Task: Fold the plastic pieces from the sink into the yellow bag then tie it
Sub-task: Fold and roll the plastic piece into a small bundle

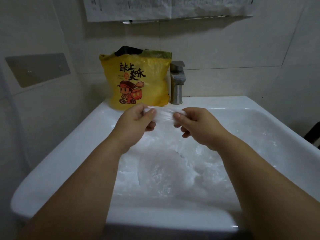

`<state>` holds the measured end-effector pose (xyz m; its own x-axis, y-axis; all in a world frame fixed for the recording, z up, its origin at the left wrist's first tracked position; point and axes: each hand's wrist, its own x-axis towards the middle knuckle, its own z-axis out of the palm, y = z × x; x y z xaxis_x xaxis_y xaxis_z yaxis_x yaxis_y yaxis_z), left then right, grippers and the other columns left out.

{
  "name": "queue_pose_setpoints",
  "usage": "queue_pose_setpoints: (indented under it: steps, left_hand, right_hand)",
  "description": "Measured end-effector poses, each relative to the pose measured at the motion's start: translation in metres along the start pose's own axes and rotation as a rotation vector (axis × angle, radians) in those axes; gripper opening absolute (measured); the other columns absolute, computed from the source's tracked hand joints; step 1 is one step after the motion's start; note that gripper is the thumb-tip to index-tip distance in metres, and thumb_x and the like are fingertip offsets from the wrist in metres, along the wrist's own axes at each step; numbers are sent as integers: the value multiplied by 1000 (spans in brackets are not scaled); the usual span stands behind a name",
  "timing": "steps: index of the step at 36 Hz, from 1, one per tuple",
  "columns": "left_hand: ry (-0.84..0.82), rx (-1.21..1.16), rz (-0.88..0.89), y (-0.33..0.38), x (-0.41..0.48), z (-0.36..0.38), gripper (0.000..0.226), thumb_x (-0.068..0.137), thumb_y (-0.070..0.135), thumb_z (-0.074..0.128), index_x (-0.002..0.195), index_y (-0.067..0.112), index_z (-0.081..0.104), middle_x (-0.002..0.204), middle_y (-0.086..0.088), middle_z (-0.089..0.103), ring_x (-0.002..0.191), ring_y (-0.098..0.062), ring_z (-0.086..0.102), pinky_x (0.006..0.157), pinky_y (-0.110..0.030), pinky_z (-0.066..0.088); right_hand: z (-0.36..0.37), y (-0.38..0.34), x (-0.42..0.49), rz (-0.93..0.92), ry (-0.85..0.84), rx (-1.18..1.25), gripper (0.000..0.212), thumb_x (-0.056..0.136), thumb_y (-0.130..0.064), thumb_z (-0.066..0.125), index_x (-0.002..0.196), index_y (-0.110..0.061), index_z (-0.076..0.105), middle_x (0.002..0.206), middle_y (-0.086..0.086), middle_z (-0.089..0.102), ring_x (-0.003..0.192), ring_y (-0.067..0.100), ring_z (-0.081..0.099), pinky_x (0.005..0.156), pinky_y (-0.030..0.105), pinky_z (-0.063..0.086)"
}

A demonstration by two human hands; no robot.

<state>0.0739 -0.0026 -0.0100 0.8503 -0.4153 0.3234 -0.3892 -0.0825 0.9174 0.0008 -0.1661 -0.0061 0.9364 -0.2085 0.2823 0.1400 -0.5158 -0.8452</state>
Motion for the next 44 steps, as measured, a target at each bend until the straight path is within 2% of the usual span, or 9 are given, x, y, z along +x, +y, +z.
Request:
queue_pose_setpoints:
  steps: [10,14,15,19,25,27,32,37,44]
  left_hand:
    - [297,-265,-52,4,6,2,22,80,36,72,78,15,64,55,11,59,57,-4,54,63,-18,51]
    - [6,-674,-175,9,4,10,70,59,59,70,110,13,56,103,-6,70,101,-20,66,88,-35,54]
    - [-85,-689,-213,10,2,13,79,57,60,69,115,10,54,100,-8,72,99,-22,67,89,-37,54]
    - [-234,-433,-262,7,-7,29,48,76,50,57,93,6,61,48,1,45,59,-13,53,69,-28,54]
    - [-109,-455,-212,9,-1,23,40,101,38,38,95,13,69,73,-1,72,60,-9,64,67,-27,53]
    - [-17,-482,-209,9,1,18,38,99,39,43,91,13,69,81,-3,74,74,-13,70,66,-26,55]
    - [156,-271,-150,2,3,8,19,90,31,63,82,14,65,80,-1,65,71,-11,62,56,-18,49]
    - [52,-262,-136,1,2,-2,15,86,20,66,75,9,67,62,3,65,60,-5,62,56,-15,51]
    - [-145,-181,-200,6,-4,-8,16,96,16,55,90,8,68,72,-2,73,63,-6,66,60,-17,55]
  right_hand:
    - [3,-9,-2,131,-123,405,23,96,-21,54,79,-7,60,61,1,60,54,10,50,53,21,48]
    - [13,-12,-4,144,-136,504,22,98,-19,51,87,-3,60,60,1,59,53,9,49,53,20,48]
    - [16,-13,-5,144,-150,527,23,98,-18,50,85,-2,59,60,2,58,53,10,48,52,20,47]
    - [24,-14,-6,136,-218,551,29,99,-18,47,77,-2,57,59,5,55,53,12,48,50,19,44]
    - [20,-14,-6,190,-230,534,25,98,-18,50,82,-3,62,58,3,56,51,9,48,51,19,46]
    - [18,-14,-6,212,-231,549,21,99,-17,50,89,-2,60,58,2,57,52,10,48,50,19,45]
    - [11,-12,-5,271,-222,535,22,96,-20,54,96,1,61,65,5,61,57,13,50,53,21,48]
    - [4,-8,-2,288,-148,572,20,94,-14,58,94,4,65,77,12,61,60,14,53,56,21,54]
    - [-8,-5,-1,267,-116,576,15,94,-8,55,94,4,65,70,10,59,58,12,51,54,19,53]
